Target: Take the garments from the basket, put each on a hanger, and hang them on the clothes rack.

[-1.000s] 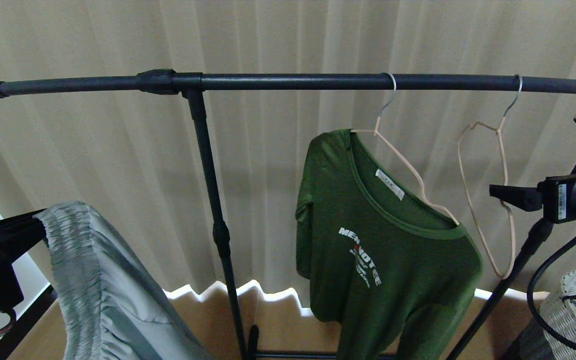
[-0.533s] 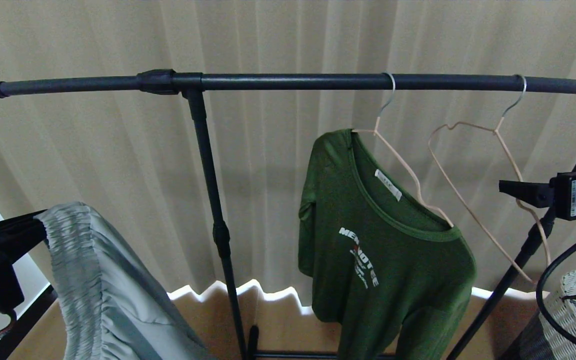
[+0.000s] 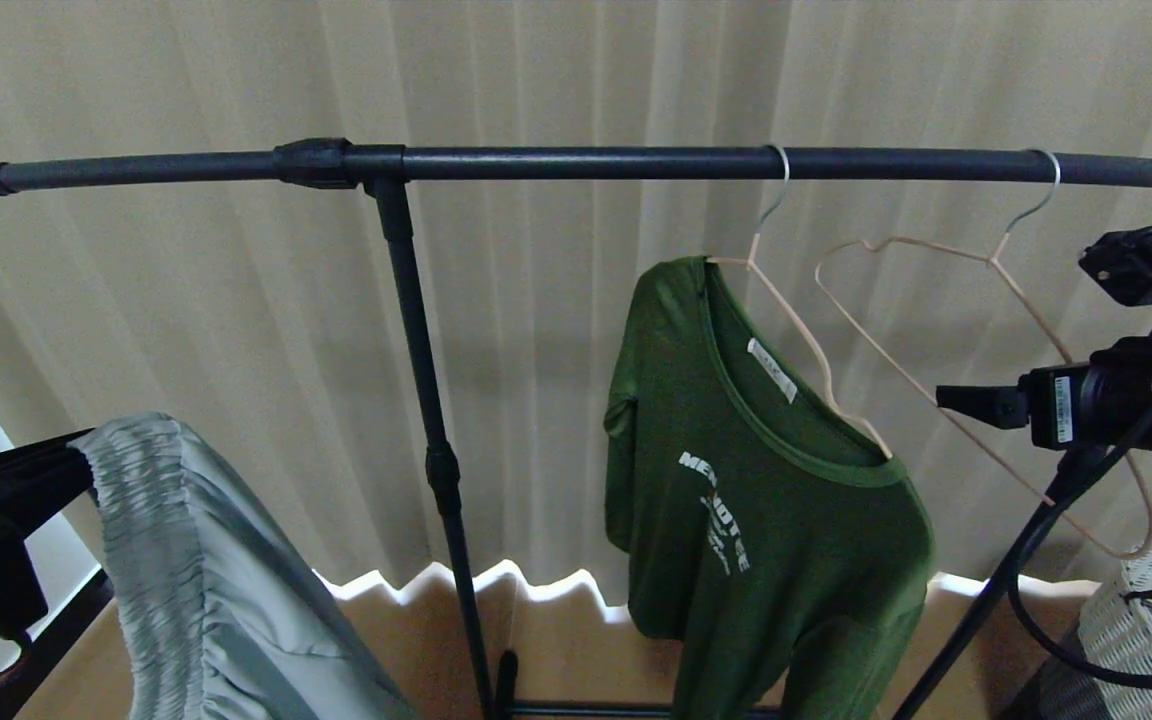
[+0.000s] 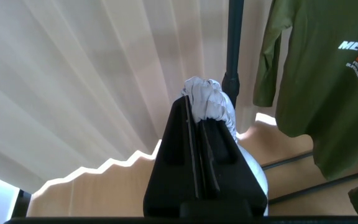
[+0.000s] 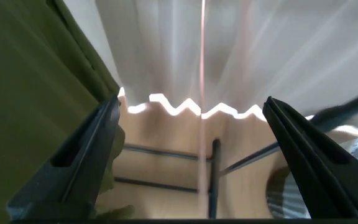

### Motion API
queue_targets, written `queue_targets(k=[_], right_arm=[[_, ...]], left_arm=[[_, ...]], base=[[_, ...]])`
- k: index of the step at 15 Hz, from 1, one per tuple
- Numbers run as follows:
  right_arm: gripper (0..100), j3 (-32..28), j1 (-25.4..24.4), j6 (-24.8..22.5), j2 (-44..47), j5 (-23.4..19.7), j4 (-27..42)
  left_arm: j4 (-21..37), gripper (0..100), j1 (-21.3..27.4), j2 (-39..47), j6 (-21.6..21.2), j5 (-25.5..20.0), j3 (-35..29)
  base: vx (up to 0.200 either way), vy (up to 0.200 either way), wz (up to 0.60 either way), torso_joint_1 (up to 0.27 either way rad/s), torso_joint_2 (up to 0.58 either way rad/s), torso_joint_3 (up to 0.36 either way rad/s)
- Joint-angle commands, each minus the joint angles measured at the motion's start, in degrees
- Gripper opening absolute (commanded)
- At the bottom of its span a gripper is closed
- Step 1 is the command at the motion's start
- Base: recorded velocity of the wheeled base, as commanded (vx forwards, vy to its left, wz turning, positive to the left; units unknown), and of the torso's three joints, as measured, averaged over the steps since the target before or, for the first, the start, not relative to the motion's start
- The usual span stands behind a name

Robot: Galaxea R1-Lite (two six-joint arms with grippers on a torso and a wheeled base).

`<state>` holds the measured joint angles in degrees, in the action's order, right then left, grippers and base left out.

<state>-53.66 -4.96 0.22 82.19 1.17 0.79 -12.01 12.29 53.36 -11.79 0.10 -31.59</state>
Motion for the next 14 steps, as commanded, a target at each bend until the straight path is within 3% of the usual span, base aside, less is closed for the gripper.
queue_targets(k=[1, 10, 11, 14], right_arm=[[100, -0.7, 0.0, 0.1, 2.3, -0.2, 0.3], [100, -0.8, -1.5, 0.0, 0.7, -0.2, 0.3], [0, -0.6, -1.5, 0.0, 0.6, 0.0, 0.1], [0, -0.7, -1.3, 0.0, 0.1, 0.1, 0.4]], left_arm=[[0.0, 0, 0.0, -0.1, 0.0, 0.0, 0.0], [0.0, 0, 0.2, 0.0, 0.0, 0.0, -0.1], [0.0, 0, 0.2, 0.0, 0.0, 0.0, -0.1], [0.0, 0, 0.2, 0.0, 0.0, 0.0, -0.3]], base=[[0.000, 0.000, 0.00, 0.000, 0.00, 0.000], [0.000, 0.000, 0.00, 0.000, 0.00, 0.000], [0.000, 0.000, 0.00, 0.000, 0.00, 0.000], [0.000, 0.000, 0.00, 0.000, 0.00, 0.000]])
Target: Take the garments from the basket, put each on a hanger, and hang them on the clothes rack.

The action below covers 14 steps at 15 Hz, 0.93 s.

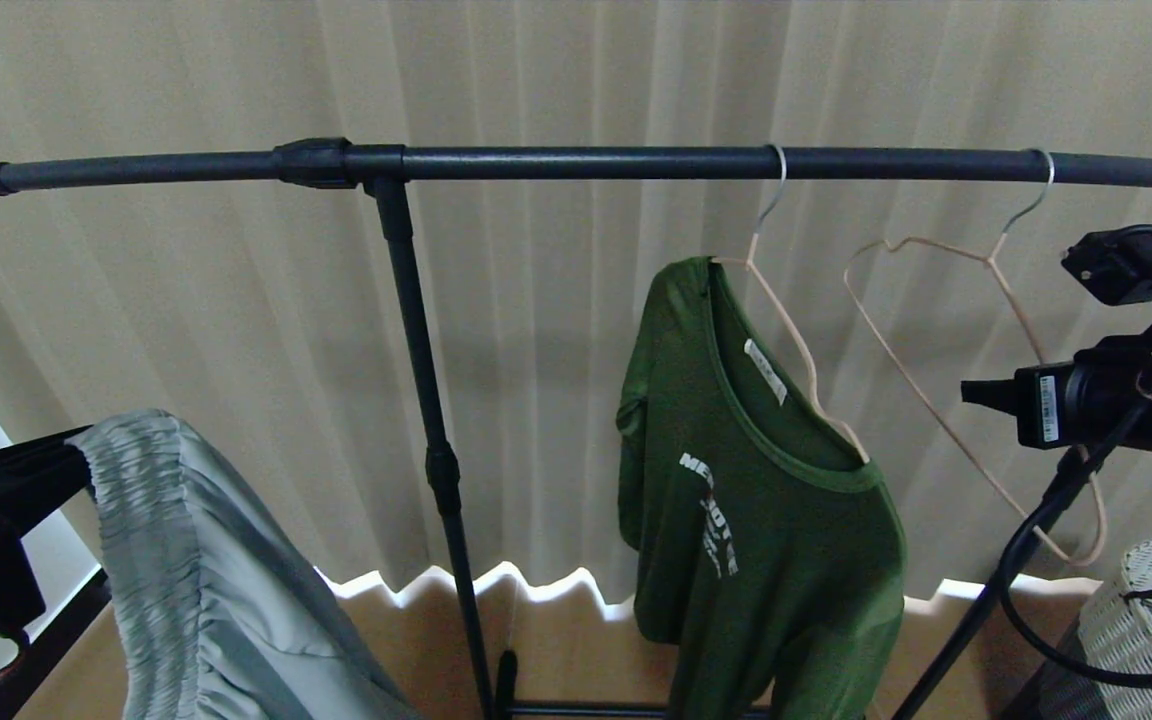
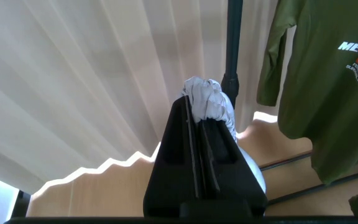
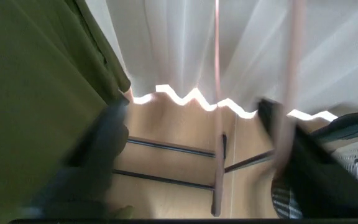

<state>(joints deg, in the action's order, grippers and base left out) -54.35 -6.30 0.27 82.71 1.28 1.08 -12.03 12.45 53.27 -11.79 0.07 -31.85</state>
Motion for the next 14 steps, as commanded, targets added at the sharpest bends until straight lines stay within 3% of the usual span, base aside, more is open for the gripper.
queue_targets(k=[1, 10, 14], right_arm=[[0, -0.1, 0.2, 0.0, -0.5, 0.0, 0.1], [0, 0.5, 0.9, -0.4, -1.6, 0.3, -0.2], [0, 0.4, 1.2, -4.6, -4.6, -1.5, -0.6]], left_arm=[[0.0, 0, 0.0, 0.1, -0.1, 0.0, -0.1], [0.0, 0, 0.0, 0.2, -0.1, 0.0, -0.1], [0.0, 0, 0.0, 0.4, -0.1, 0.0, -0.1]], base=[[0.000, 0.000, 0.00, 0.000, 0.00, 0.000], [0.000, 0.000, 0.00, 0.000, 0.00, 0.000], [0.000, 0.000, 0.00, 0.000, 0.00, 0.000]])
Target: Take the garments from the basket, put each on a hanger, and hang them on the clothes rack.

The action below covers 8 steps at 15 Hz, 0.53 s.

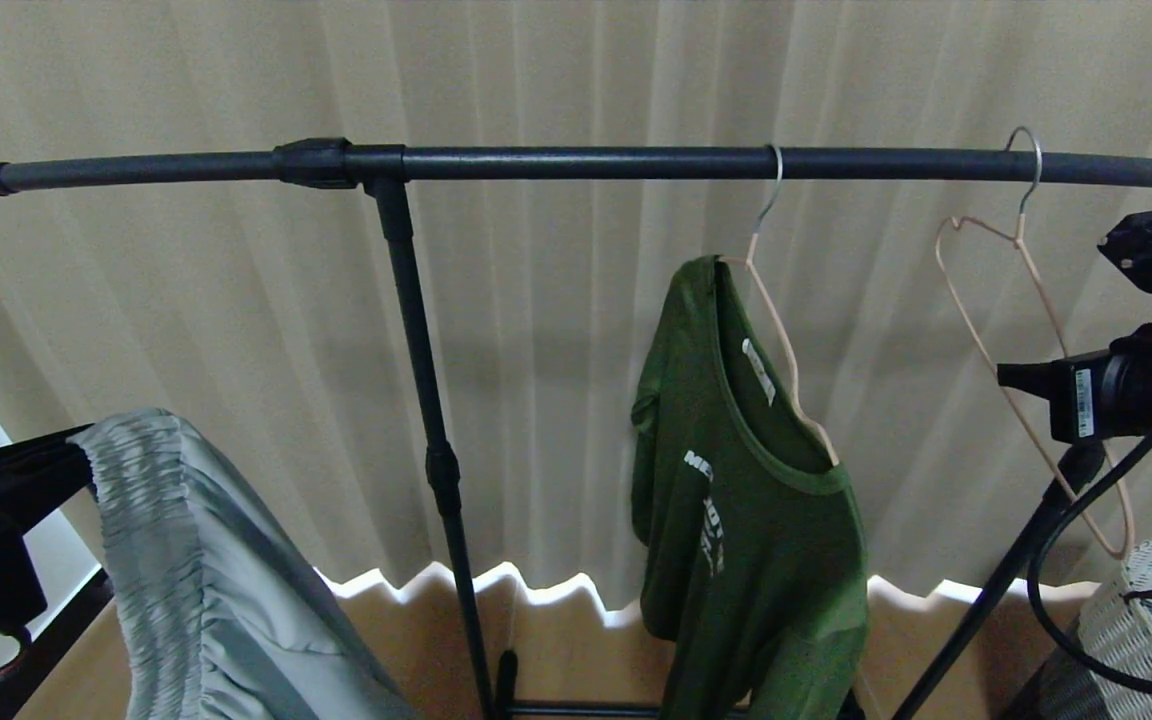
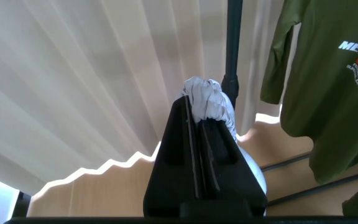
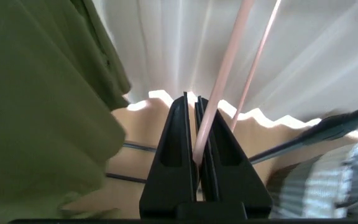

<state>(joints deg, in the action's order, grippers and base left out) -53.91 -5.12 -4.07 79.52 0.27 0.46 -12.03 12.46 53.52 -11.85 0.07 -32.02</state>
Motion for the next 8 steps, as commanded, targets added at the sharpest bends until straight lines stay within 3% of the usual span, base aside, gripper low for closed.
queue_targets(k=[1, 2, 5, 8], right_arm=[[0, -0.1, 0.0, -0.7, -1.9, -1.9, 0.0], [0, 0.0, 0.0, -1.6, -3.3, -5.5, 0.1], [0, 1.3, 0.0, -1.7, -6.2, -10.2, 0.1], [0, 5.0, 0.0, -1.7, -10.2, -18.7, 0.0]], left_arm=[[0.0, 0, 0.0, 0.1, 0.0, 0.0, 0.0], [0.0, 0, 0.0, 0.1, 0.0, 0.0, 0.1], [0.0, 0, 0.0, 0.0, 0.0, 0.0, 0.1], [0.0, 0, 0.0, -0.1, 0.1, 0.0, 0.1]], base=[[0.000, 0.000, 0.00, 0.000, 0.00, 0.000], [0.000, 0.000, 0.00, 0.000, 0.00, 0.000], [0.000, 0.000, 0.00, 0.000, 0.00, 0.000], [0.000, 0.000, 0.00, 0.000, 0.00, 0.000]])
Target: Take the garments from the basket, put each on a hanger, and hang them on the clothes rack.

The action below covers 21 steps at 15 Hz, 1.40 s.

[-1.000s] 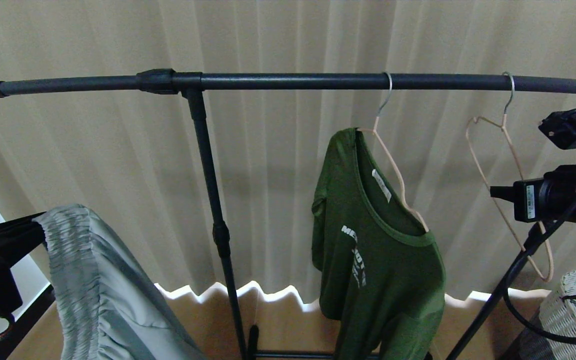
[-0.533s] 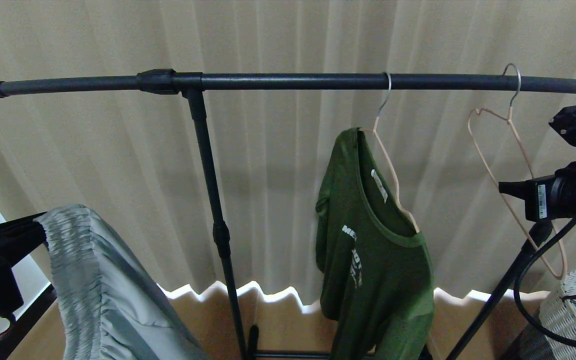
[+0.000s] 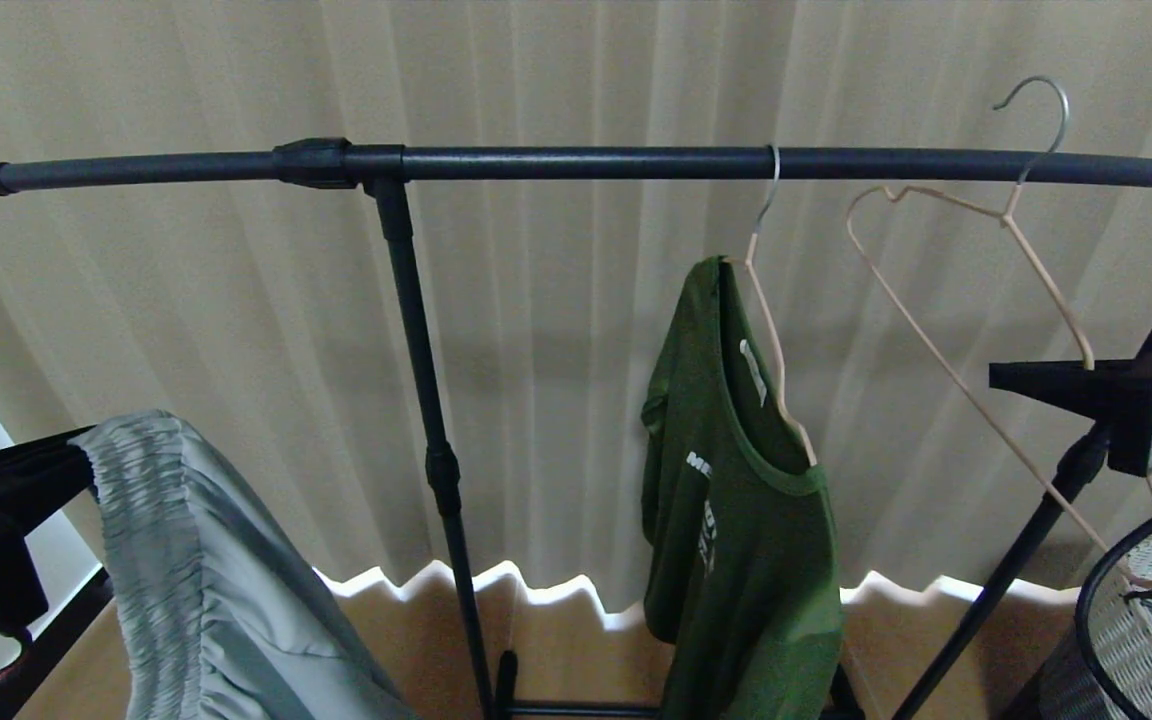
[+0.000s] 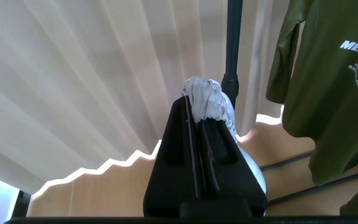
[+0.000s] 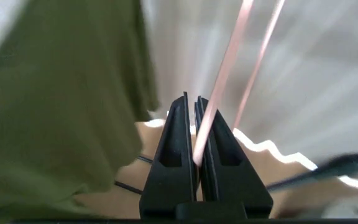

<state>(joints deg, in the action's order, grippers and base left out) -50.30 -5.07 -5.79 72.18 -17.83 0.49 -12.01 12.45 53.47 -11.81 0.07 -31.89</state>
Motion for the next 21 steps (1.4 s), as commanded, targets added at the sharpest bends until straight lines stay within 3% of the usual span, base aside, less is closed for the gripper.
queue_targets(k=[1, 13, 21], right_arm=[[0, 2.1, 0.0, 0.0, -3.8, -2.1, 0.0], [0, 19.9, -0.6, 0.2, -23.5, -2.7, -0.1], [0, 27.1, -0.6, 0.2, -25.6, -2.7, -3.2]], left_arm=[[0.0, 0, 0.0, 0.1, 0.0, 0.0, 0.0], [-0.2, 0, -0.2, 0.1, 0.0, 0.1, 2.0], [-0.1, 0, -0.3, 0.1, 0.0, 0.1, 2.2]], base=[[0.000, 0.000, 0.00, 0.000, 0.00, 0.000], [0.000, 0.000, 0.00, 0.000, 0.00, 0.000], [-0.200, 0.000, 0.00, 0.000, 0.00, 0.001]])
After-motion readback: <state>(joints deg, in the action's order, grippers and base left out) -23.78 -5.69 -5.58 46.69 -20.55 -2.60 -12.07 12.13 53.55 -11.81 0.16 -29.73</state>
